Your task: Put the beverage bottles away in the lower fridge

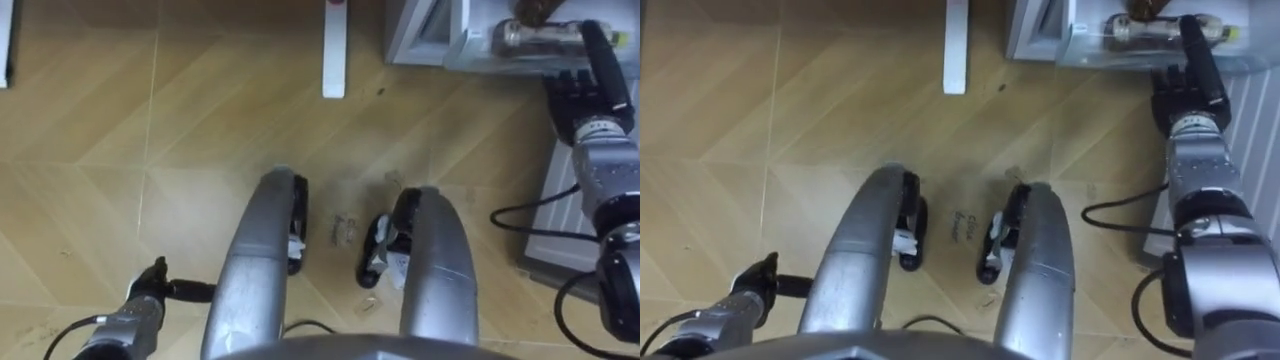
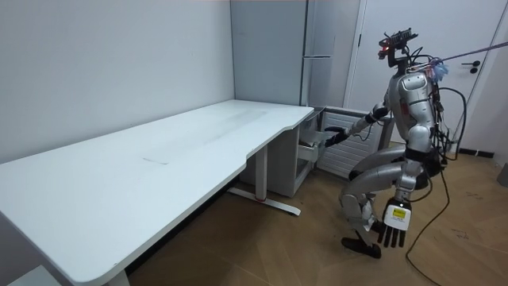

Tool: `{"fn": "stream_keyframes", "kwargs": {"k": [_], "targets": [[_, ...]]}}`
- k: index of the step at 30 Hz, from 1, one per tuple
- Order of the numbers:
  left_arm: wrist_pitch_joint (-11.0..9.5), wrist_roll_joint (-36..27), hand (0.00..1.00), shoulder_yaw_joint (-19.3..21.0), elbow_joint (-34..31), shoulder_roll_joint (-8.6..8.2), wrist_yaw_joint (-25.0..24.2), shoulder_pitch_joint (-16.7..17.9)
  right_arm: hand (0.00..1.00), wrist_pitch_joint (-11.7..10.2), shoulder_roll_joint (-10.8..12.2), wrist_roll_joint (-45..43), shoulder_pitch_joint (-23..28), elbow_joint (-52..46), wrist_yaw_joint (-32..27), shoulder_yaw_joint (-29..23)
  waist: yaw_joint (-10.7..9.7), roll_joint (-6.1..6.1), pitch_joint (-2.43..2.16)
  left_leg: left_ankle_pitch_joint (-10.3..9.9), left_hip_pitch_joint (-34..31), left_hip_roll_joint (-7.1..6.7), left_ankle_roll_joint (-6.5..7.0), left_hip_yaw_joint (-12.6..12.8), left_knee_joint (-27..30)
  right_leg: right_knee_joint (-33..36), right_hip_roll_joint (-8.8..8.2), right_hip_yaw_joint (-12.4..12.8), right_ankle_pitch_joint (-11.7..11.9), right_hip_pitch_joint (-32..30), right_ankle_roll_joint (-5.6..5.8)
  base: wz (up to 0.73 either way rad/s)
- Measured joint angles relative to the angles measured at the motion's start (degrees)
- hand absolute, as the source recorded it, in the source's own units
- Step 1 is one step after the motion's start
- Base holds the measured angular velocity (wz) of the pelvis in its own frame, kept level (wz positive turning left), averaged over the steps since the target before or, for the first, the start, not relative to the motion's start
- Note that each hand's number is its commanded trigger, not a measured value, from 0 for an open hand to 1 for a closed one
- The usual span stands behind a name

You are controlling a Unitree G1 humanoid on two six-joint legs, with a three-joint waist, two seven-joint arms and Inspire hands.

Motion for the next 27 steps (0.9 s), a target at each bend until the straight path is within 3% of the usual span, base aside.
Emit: {"fn": "stream_keyframes", "kwargs": {"k": [4, 7, 12, 19, 25, 27], "targets": [[-0.07, 0.00, 0.00, 0.04, -1.41, 0.70, -0.06, 1.12, 0.00, 0.67, -0.04, -0.14, -1.50, 0.01, 0.32, 0.00, -0.96, -0.45, 0.00, 0.18, -0.93, -0.37, -0.12, 0.32, 0.30, 0.65, -0.69, 0.26, -0.12, -1.10, 0.24, 0.03], [-0.12, 0.66, 0.00, 0.05, -3.09, 2.29, -0.16, 2.00, 0.00, 1.37, -0.15, -0.08, -1.78, 0.01, 0.34, 0.00, -1.19, -1.10, 0.18, 0.18, -1.09, -0.36, -0.12, 0.31, 0.32, 0.70, -0.63, 0.27, -0.12, -1.30, 0.23, 0.00], [-0.16, 1.28, 0.00, 0.75, -5.07, 4.40, -0.32, 3.67, 0.00, 2.82, -0.18, -0.49, -1.86, -0.10, 0.25, 0.06, -1.69, -3.16, 0.12, 0.15, -1.81, -0.02, -0.08, 0.40, 0.31, 0.72, -0.85, 0.11, -0.20, -2.06, -0.09, -0.01], [-0.19, 1.16, 0.00, 1.81, -5.09, 4.48, -0.35, 4.38, 0.00, 3.65, -1.18, -0.67, -3.52, -1.20, -3.29, 0.11, -2.17, -3.64, 0.16, 0.20, -2.19, -1.26, 0.07, 0.32, 0.06, 0.66, -1.72, 0.09, -0.15, -2.28, -0.04, 0.04], [-0.14, 1.33, 0.00, 2.36, -6.27, 4.53, -0.56, 6.54, 0.00, 3.18, -1.20, -0.64, -4.40, -1.28, -4.83, 0.24, -0.81, -3.63, 0.16, 0.50, -1.95, -1.14, 0.08, 0.41, -0.97, -0.15, -1.68, 0.01, -0.08, -2.08, 0.13, 0.01], [-0.11, 1.33, 0.00, 2.73, -6.35, 4.54, -0.74, 6.88, 0.00, 2.34, -1.20, -0.58, -4.40, -1.41, -5.32, 0.42, -0.25, -3.62, 0.17, 1.45, -1.52, -1.20, 0.07, 0.54, -2.67, -1.57, -1.67, -0.02, 0.67, -1.86, 0.10, 0.02]]}}
